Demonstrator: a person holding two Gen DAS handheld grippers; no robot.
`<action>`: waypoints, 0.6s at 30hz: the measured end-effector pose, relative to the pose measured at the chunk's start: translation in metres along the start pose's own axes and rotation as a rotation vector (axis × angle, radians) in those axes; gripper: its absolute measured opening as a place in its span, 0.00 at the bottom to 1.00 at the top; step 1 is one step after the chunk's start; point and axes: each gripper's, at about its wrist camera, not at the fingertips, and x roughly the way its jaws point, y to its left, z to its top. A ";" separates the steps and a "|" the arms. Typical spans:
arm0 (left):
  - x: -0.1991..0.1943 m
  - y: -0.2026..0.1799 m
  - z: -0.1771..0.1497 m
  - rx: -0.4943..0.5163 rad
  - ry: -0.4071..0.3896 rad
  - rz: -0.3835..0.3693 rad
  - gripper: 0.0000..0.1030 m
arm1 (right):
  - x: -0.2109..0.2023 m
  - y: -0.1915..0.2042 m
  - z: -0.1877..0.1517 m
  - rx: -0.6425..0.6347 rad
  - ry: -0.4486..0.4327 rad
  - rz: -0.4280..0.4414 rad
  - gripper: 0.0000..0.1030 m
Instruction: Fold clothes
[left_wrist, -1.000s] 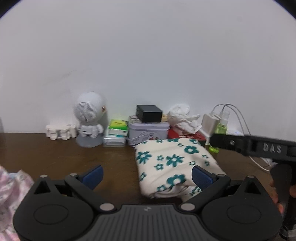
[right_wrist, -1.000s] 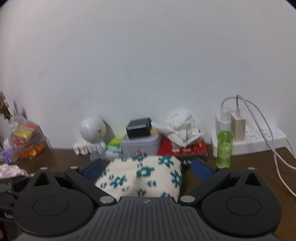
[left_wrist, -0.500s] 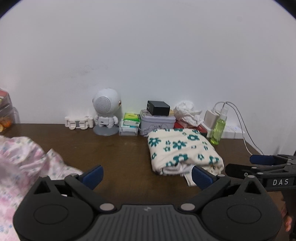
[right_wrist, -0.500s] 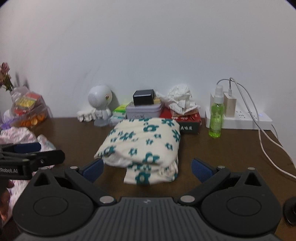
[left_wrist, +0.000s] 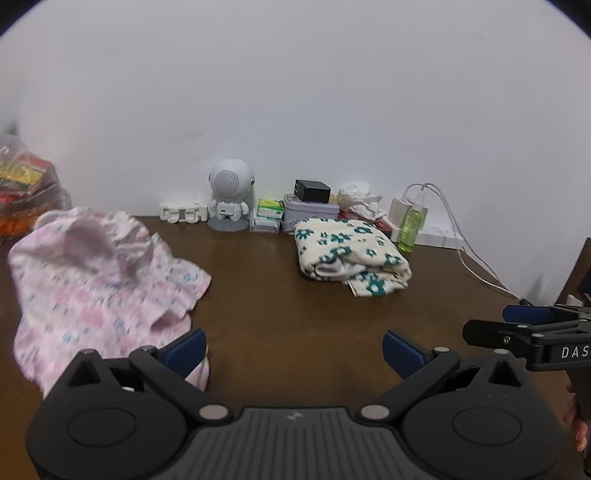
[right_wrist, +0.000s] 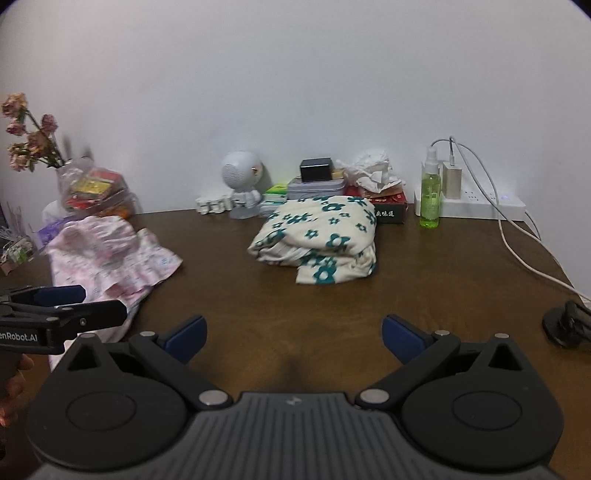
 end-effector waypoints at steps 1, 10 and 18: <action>-0.008 -0.002 -0.005 0.002 0.002 -0.003 0.99 | -0.008 0.002 -0.004 0.001 -0.001 0.005 1.00; -0.073 -0.015 -0.050 0.004 0.013 -0.034 0.99 | -0.069 0.025 -0.046 -0.004 0.009 -0.004 1.00; -0.121 -0.023 -0.089 0.029 0.010 -0.005 0.99 | -0.113 0.039 -0.093 0.039 0.031 0.011 1.00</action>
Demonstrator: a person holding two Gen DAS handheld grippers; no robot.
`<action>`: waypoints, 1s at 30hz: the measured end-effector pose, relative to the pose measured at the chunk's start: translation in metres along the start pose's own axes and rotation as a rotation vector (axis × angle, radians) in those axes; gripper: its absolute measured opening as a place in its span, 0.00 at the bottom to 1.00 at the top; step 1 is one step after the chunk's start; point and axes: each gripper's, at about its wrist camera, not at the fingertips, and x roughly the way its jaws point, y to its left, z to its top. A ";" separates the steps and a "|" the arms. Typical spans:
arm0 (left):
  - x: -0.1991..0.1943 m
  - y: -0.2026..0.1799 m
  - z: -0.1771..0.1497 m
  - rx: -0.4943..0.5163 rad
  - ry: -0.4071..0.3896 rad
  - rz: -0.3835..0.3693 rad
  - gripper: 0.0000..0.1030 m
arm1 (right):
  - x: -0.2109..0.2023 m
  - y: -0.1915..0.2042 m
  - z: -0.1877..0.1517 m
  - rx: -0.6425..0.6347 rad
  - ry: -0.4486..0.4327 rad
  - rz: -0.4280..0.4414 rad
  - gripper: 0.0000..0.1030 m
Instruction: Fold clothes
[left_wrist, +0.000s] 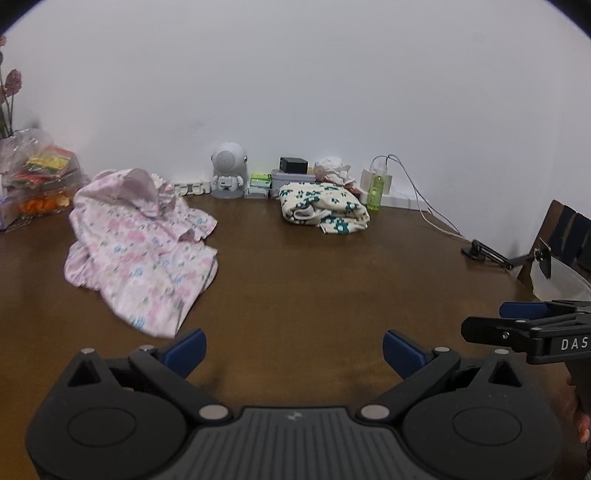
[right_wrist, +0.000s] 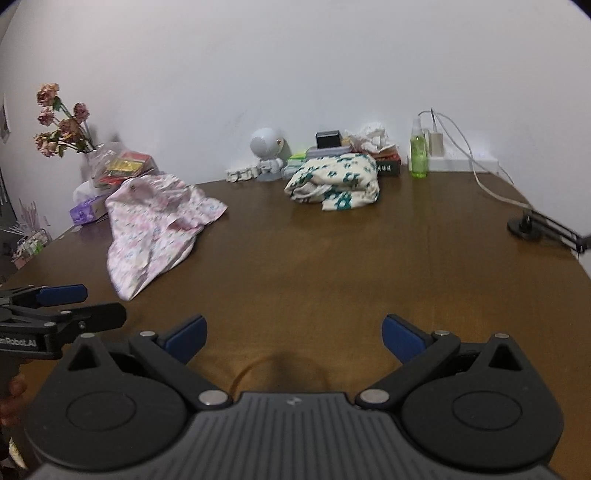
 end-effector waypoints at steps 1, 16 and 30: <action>-0.006 0.000 -0.004 -0.007 0.000 -0.004 0.99 | -0.005 0.002 -0.005 0.003 0.000 0.003 1.00; -0.044 -0.006 -0.035 -0.020 -0.006 -0.020 0.99 | -0.040 0.025 -0.027 0.009 -0.013 0.019 1.00; -0.040 -0.005 -0.035 -0.034 -0.004 0.017 0.99 | -0.036 0.029 -0.030 -0.002 0.005 0.021 1.00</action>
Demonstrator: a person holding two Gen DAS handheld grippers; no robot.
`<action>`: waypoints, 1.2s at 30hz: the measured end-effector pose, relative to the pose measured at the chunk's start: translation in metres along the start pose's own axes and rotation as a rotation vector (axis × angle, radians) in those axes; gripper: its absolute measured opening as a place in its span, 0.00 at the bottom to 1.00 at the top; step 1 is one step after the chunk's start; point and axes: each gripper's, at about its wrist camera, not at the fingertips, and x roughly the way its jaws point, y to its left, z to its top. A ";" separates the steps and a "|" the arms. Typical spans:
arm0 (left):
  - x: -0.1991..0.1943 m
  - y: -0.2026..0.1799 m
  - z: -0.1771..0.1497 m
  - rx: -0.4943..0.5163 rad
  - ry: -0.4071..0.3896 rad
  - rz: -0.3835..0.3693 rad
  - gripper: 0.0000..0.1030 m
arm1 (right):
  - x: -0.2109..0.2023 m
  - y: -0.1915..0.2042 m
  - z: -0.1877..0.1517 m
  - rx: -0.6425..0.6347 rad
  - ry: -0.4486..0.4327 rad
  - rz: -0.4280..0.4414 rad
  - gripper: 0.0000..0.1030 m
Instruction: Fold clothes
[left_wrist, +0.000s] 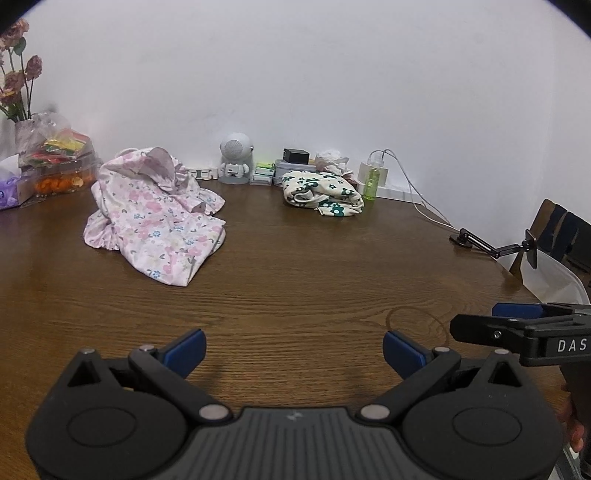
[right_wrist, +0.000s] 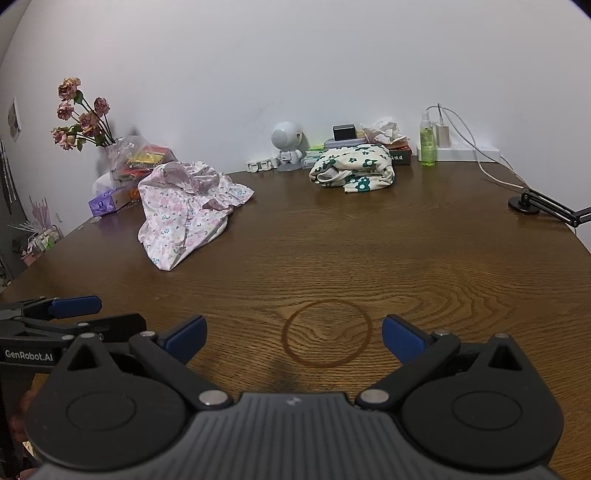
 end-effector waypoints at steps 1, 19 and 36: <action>0.000 0.000 0.000 0.001 0.000 0.006 0.99 | 0.000 0.000 0.000 0.000 0.001 0.000 1.00; 0.002 0.004 0.004 -0.018 -0.006 0.012 1.00 | 0.001 0.000 -0.001 -0.005 0.008 0.010 1.00; 0.003 0.007 0.001 -0.029 -0.013 0.010 1.00 | 0.001 0.005 -0.002 -0.021 0.011 0.006 1.00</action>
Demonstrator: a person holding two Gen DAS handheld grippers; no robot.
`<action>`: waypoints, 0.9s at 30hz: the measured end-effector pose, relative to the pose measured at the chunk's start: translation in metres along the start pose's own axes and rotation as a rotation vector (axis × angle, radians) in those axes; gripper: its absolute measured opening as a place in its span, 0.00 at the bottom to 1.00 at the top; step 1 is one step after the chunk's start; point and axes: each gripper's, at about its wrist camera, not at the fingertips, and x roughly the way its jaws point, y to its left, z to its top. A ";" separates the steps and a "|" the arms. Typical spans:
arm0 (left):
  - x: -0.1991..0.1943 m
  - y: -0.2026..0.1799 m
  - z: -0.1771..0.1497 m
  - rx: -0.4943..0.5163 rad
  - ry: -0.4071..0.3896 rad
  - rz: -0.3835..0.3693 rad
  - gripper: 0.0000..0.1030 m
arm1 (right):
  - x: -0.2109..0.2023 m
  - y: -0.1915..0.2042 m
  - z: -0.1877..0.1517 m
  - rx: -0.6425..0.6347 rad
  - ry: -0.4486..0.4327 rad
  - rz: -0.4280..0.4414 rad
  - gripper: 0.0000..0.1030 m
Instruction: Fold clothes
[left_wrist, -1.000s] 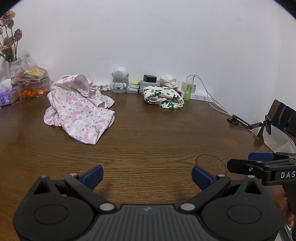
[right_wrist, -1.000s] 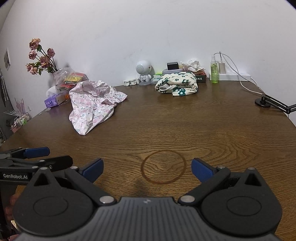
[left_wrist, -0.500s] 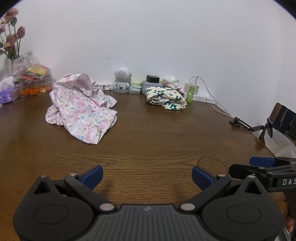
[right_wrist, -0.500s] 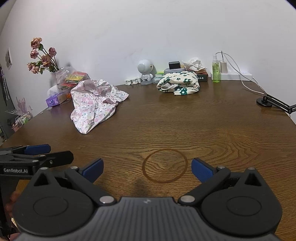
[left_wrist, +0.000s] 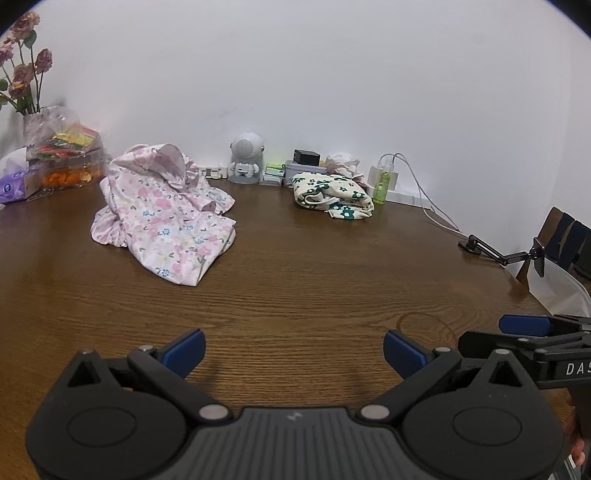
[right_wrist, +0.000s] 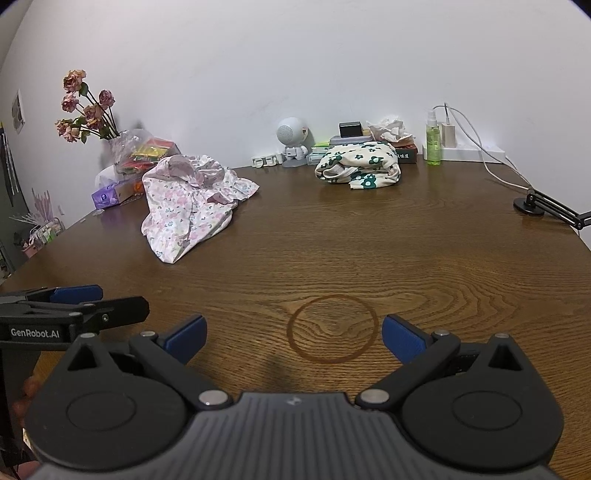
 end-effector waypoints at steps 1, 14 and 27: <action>0.000 0.000 0.000 0.003 -0.001 -0.001 1.00 | 0.000 0.000 0.000 0.000 0.000 0.000 1.00; -0.001 -0.004 -0.001 0.024 -0.013 0.004 1.00 | 0.002 0.000 -0.001 0.000 0.007 -0.003 1.00; -0.001 -0.002 0.000 0.022 -0.011 0.000 1.00 | 0.003 -0.001 -0.001 -0.005 0.010 -0.003 1.00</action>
